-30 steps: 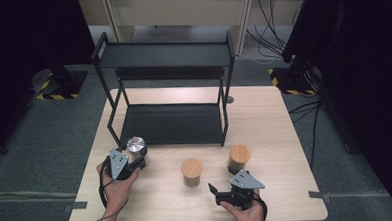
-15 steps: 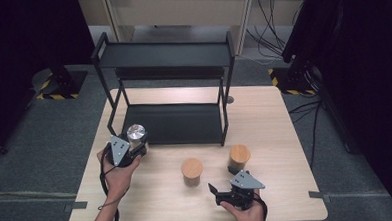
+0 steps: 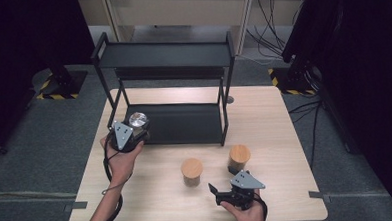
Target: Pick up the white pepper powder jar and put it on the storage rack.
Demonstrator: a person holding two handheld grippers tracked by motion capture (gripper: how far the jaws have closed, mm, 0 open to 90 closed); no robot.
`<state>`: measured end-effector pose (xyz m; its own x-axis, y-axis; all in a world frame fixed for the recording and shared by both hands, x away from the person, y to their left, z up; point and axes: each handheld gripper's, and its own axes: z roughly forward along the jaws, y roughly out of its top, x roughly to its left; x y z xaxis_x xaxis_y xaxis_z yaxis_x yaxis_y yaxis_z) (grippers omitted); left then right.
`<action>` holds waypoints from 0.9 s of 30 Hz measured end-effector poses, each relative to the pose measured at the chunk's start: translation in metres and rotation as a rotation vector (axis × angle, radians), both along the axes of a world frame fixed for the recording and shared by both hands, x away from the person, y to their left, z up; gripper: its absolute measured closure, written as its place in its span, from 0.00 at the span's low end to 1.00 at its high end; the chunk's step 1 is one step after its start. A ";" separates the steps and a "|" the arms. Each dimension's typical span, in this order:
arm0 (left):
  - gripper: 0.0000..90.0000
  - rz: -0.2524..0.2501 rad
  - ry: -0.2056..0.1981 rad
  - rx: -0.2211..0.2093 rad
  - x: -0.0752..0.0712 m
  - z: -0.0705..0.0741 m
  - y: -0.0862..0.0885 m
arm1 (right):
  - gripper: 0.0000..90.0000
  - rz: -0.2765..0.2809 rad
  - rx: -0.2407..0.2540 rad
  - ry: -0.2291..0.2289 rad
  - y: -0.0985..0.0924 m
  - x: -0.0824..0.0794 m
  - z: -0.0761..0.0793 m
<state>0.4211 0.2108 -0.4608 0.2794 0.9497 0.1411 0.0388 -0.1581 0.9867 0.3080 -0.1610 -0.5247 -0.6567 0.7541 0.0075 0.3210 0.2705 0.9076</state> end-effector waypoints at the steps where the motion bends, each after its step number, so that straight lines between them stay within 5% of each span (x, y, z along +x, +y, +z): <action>1: 0.38 0.002 -0.002 0.001 0.002 0.001 -0.001 | 0.09 0.000 0.000 0.001 0.000 0.000 0.000; 16: 0.38 0.031 0.009 0.016 0.037 0.010 -0.003 | 0.09 0.000 0.005 0.001 0.000 0.000 0.000; 27: 0.38 0.073 0.047 0.016 0.060 -0.010 -0.002 | 0.09 0.003 0.005 0.001 0.000 0.000 0.000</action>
<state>0.4814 0.2085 -0.4707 0.2159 0.9656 0.1450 0.0971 -0.1690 0.9808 0.3079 -0.1614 -0.5247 -0.6592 0.7519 0.0117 0.3209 0.2672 0.9086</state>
